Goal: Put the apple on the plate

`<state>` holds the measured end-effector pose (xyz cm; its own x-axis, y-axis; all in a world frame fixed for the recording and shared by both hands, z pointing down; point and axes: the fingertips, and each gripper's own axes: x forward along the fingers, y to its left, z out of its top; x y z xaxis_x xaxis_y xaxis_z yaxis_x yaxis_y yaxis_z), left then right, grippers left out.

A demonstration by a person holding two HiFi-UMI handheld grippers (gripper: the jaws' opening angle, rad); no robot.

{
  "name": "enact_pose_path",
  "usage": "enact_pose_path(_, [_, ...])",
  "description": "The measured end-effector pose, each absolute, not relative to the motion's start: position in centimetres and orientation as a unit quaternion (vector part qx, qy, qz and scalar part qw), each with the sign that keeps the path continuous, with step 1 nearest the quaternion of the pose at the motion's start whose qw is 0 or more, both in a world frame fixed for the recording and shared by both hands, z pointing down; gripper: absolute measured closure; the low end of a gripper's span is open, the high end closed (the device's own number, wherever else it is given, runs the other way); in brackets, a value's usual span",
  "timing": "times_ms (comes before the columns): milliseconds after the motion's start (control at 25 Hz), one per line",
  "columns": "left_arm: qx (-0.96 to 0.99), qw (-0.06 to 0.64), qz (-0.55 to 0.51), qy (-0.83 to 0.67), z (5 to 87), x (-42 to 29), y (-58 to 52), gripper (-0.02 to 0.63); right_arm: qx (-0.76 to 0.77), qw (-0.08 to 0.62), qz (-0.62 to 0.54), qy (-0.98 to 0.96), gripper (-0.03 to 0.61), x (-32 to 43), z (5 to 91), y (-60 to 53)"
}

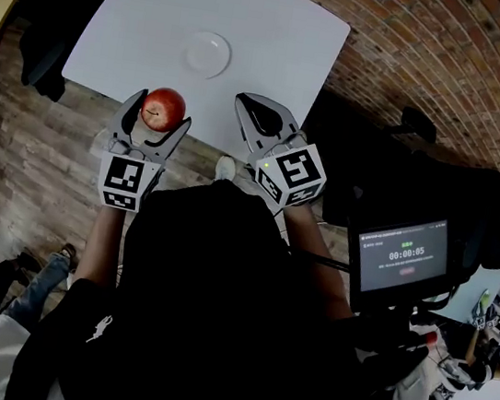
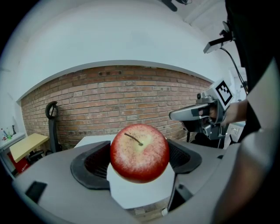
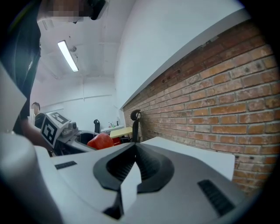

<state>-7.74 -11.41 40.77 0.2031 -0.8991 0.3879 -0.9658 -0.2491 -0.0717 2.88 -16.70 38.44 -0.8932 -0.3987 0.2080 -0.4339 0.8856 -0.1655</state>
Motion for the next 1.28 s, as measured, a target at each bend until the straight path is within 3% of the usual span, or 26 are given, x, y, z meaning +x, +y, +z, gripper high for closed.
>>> enact_pose_path(1280, [0.780,0.104,0.186,-0.588,41.5,-6.5,-13.8,0.210,0.213,0.095,0.107,-0.967,0.575,3.2,39.4,-19.2])
